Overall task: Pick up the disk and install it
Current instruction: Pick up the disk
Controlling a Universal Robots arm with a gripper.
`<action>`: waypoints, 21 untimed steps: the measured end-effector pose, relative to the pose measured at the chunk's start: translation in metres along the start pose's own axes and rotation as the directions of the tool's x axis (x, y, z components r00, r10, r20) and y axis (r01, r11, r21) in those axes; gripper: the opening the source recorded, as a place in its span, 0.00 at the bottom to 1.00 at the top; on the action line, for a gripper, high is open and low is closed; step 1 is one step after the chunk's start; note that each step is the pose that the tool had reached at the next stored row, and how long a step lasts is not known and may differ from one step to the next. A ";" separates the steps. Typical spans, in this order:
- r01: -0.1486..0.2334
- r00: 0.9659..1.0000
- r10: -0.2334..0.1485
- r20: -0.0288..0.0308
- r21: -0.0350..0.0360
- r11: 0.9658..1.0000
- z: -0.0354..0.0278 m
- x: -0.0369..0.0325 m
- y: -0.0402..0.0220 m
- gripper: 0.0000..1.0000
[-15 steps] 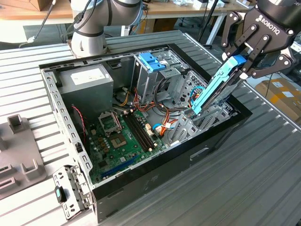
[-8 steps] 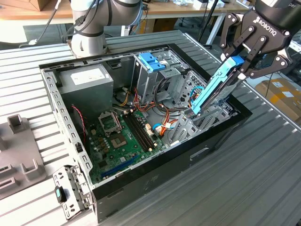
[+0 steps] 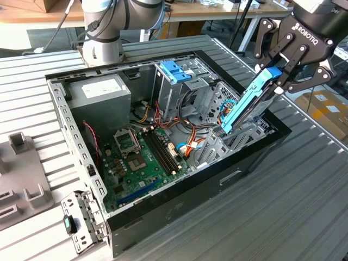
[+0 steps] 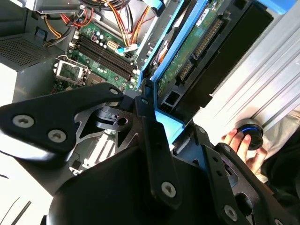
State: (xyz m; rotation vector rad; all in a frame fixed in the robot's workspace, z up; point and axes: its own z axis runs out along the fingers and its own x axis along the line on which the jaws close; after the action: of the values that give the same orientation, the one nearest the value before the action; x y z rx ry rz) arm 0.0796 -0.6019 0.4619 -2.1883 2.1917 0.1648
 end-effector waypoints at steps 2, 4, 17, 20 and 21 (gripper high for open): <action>0.000 1.000 0.000 0.000 0.000 1.000 0.0009 0.0001 -0.0006 0.37; 0.000 1.000 0.000 0.000 0.000 1.000 0.0017 0.0002 -0.0011 0.37; -0.001 1.000 0.001 -0.002 0.000 1.000 0.0095 0.0004 -0.0047 0.37; -0.001 1.000 0.001 -0.005 0.000 1.000 0.0133 -0.0083 -0.0039 0.37; -0.001 1.000 0.001 -0.005 0.000 1.000 0.0137 -0.0082 -0.0034 0.37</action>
State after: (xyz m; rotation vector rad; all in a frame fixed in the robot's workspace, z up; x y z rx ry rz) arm 0.0824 -0.5924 0.4490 -2.1901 2.1950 0.1596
